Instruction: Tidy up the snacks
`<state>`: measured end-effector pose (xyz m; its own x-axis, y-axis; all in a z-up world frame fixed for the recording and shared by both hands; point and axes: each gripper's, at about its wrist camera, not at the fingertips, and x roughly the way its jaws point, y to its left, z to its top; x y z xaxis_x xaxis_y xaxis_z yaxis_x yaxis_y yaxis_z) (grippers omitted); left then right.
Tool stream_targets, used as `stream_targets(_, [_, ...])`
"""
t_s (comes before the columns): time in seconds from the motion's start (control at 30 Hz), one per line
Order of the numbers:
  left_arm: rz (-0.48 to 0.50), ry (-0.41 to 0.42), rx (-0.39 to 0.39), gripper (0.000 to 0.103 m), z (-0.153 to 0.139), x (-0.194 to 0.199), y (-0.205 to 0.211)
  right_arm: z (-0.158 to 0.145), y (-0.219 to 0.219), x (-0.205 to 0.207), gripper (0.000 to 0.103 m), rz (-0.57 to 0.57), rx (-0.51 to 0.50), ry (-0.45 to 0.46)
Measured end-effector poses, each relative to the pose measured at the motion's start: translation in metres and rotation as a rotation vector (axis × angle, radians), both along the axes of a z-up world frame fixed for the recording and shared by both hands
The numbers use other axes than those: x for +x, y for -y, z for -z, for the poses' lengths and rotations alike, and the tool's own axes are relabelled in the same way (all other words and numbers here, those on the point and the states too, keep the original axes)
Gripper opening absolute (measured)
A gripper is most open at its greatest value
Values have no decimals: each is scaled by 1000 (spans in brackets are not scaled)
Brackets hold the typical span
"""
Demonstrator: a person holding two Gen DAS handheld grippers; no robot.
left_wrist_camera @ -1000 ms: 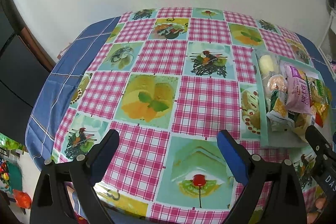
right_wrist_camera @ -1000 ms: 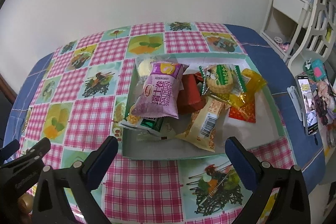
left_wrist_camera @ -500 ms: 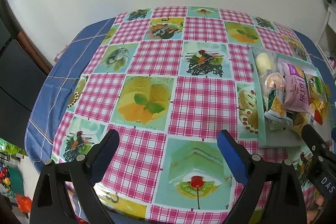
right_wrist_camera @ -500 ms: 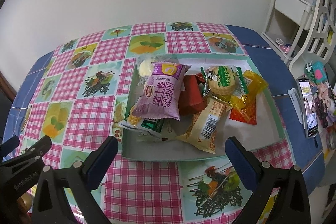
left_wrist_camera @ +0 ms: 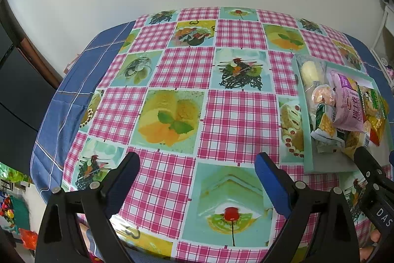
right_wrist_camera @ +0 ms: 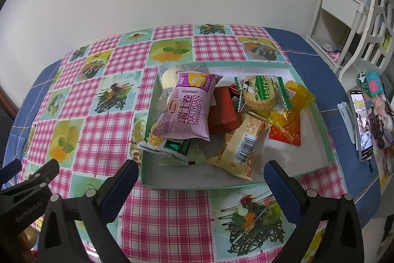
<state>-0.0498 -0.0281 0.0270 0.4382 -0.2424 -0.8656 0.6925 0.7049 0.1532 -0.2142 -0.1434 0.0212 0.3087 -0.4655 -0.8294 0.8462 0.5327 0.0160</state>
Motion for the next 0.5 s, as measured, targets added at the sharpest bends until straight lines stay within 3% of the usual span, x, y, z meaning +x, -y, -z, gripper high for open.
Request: stream_targets(0.5, [-1,-8,3,94,1,0,0,1,1,0,103,-3,5,0])
